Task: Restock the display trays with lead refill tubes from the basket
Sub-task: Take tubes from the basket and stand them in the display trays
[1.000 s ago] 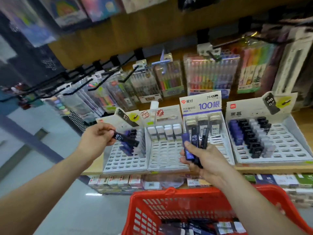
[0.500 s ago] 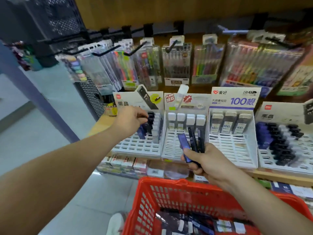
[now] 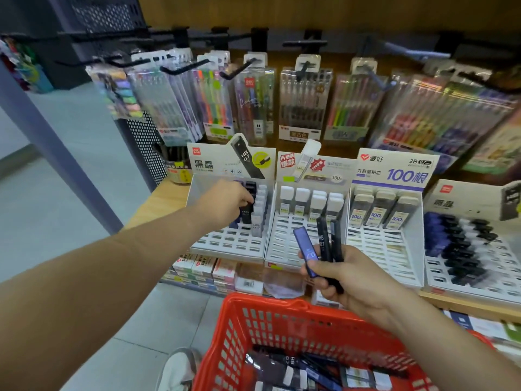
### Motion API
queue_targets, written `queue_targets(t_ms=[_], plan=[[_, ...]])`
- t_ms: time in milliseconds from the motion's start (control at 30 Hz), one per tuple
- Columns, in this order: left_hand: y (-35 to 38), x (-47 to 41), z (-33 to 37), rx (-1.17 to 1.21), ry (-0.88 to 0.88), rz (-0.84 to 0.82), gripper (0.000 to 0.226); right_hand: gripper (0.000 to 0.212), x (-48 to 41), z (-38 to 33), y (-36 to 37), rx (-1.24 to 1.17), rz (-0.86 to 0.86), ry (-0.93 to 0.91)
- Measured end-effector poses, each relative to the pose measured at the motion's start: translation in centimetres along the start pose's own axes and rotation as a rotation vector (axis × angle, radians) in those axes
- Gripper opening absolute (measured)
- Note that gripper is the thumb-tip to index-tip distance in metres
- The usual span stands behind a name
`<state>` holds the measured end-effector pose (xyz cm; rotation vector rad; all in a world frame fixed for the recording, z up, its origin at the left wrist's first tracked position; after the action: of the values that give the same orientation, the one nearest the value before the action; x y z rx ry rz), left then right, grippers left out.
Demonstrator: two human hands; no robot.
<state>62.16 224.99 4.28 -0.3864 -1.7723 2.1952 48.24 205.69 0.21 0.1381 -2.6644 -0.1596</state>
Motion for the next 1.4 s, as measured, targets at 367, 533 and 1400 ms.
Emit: queue_targets(t_ms=[367, 533, 1400], plan=[[-2.7, -0.2, 1.7, 0.257, -0.098, 0.223, 0.021, 0.014, 0.2, -2.5, -1.3, 0.037, 0.166, -0.132], [-3.4, 2.7, 7.9, 0.967, -0.068, -0.223, 0.017, 0.014, 0.0, -2.4, -1.2, -0.187, 0.181, -0.145], [-3.6, 3.5, 6.1, 1.004, -0.170, -0.170, 0.011, 0.006, 0.8, -2.6, -0.8, -0.094, 0.056, -0.028]])
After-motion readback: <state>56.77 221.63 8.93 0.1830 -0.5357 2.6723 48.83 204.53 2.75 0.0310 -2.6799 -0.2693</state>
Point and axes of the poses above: each hand's wrist, its own x-axis away from the middle knuckle, its own y-axis out of the palm, z = x × y, the point moved 5 cm from there along -x, towards the middle knuckle, and after that the axes turned 1 degree about -x, right-handed, at the moved point
